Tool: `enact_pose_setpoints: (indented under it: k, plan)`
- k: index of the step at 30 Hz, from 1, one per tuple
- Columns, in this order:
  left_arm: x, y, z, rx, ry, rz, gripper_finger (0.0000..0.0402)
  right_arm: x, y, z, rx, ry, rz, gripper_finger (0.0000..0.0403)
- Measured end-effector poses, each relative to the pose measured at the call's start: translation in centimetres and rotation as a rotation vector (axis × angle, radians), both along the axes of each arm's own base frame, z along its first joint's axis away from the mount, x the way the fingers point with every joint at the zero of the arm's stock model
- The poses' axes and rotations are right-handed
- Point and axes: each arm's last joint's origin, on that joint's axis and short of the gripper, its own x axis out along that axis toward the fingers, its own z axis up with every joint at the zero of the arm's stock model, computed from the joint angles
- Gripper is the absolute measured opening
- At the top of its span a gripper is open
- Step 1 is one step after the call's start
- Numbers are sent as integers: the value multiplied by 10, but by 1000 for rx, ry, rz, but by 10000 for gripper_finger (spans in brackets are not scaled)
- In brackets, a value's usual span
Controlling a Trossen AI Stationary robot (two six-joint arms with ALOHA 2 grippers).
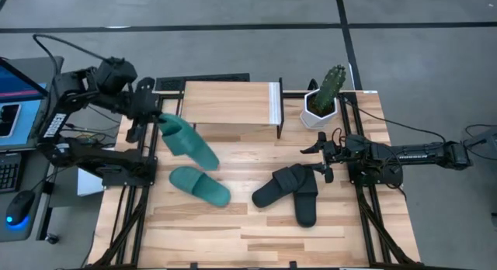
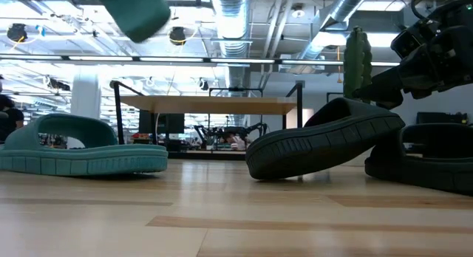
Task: Pick and place slides into the shelf
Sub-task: Put the left light blue slide on the shelf
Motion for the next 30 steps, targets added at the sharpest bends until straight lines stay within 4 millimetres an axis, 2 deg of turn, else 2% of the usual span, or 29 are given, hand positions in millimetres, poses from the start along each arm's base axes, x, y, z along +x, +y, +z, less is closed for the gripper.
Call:
enact_pose_setpoints:
  k: [5,8,11,16,18,21,26,30]
  plan:
    - [-12,-18,-6,5,-15,-134,23,0,0,0,0,0,0,249]
    - [-15,-23,-12,32,-26,-187,23,0,0,0,0,0,1,249]
    - [-8,-22,-19,62,-16,-185,23,0,0,0,0,0,0,249]
    - [16,-20,-30,101,69,-236,23,0,0,0,0,0,1,249]
    - [19,-21,-30,110,73,-259,23,0,0,0,0,0,0,249]
    - [12,-24,-29,106,63,-278,23,0,0,0,0,0,0,249]
    - [-12,-28,-23,153,-11,-272,23,0,0,0,0,0,0,249]
    - [-6,-23,-21,227,-12,-215,23,0,0,0,0,-1,0,249]
